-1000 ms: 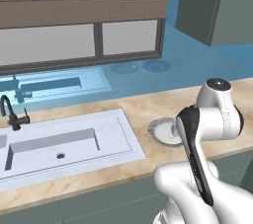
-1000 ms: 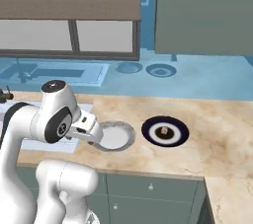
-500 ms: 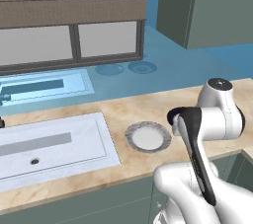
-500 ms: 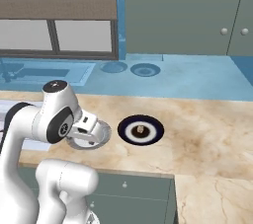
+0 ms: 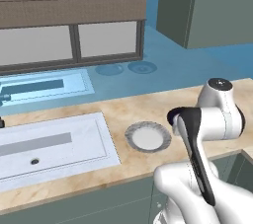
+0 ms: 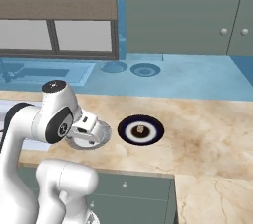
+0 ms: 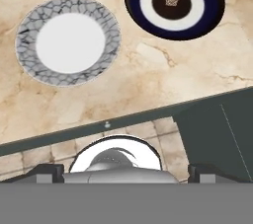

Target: Move the dessert items from the plate to the tray.

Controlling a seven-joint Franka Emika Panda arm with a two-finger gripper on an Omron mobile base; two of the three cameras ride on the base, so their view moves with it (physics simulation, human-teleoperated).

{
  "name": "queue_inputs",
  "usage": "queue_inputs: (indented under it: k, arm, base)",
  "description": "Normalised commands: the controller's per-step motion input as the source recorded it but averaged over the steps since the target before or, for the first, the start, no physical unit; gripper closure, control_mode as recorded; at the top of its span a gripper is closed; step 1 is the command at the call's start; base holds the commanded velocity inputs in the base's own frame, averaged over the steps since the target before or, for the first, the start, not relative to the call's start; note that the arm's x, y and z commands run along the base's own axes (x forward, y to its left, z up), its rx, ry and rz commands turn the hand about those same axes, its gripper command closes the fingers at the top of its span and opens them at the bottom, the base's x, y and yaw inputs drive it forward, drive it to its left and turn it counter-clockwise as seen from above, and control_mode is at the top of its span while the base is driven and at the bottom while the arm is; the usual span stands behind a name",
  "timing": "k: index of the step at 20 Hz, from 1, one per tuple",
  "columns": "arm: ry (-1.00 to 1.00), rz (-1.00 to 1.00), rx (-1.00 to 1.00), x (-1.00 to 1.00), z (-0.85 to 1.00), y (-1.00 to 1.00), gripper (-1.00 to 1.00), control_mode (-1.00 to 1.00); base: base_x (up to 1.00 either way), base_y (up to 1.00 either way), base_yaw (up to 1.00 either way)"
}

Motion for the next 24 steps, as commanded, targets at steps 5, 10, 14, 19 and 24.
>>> queue_inputs:
  k: [5,10,14,19,24]
  arm:
    - [-0.1,-0.04,0.03,0.2,0.0,-0.19,-1.0,-1.0]
    - [-0.12,-0.03,0.0,0.27,-0.07,-0.18,-1.0,-1.0]
    - [0.12,-0.01,0.01,0.67,0.04,-0.08,-1.0,-1.0]
    - [0.16,0.0,0.0,0.54,0.0,-0.1,-1.0,-1.0]
    - [0.23,0.0,0.0,0.49,0.01,-0.32,-1.0,-1.0]
  base:
    - [0.0,0.0,0.0]
    - [0.0,0.0,0.0]
    - [0.0,0.0,0.0]
    - [0.0,0.0,0.0]
    - [0.0,0.0,0.0]
